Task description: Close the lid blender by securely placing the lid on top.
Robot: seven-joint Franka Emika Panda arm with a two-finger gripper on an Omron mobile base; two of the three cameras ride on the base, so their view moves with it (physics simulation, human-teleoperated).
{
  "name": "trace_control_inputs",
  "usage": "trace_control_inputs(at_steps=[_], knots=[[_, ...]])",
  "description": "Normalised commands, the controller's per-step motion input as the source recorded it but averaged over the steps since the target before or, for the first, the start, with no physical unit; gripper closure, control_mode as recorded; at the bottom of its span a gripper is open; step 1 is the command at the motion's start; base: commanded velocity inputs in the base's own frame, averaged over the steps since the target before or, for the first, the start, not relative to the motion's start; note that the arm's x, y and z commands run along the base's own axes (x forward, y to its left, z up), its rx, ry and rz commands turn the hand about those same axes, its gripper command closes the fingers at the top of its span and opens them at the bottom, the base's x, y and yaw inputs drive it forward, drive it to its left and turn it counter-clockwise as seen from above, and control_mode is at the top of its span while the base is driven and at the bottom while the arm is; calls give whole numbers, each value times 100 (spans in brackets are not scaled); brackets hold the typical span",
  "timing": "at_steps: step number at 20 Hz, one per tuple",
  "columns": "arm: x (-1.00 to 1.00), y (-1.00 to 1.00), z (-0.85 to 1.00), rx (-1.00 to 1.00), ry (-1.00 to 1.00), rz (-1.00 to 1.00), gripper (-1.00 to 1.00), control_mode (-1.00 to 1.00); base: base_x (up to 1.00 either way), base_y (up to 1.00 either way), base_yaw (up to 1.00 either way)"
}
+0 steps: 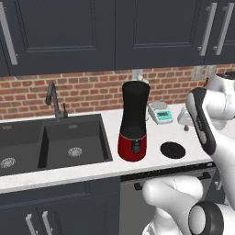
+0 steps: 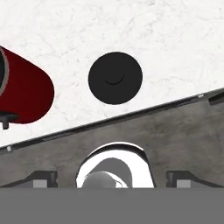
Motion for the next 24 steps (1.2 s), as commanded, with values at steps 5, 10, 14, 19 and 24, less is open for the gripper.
trace_control_inputs(at_steps=[5,10,14,19,24], knots=[[19,-2,-50,-1,17,-2,-100,-100,0,0,0],[28,0,-54,0,9,0,-100,-100,0,0,0],[30,0,-57,0,1,0,-100,-100,0,0,0],[29,0,-57,0,-3,0,-100,-100,0,0,0],[29,0,-52,0,-1,0,-100,-100,0,0,0]])
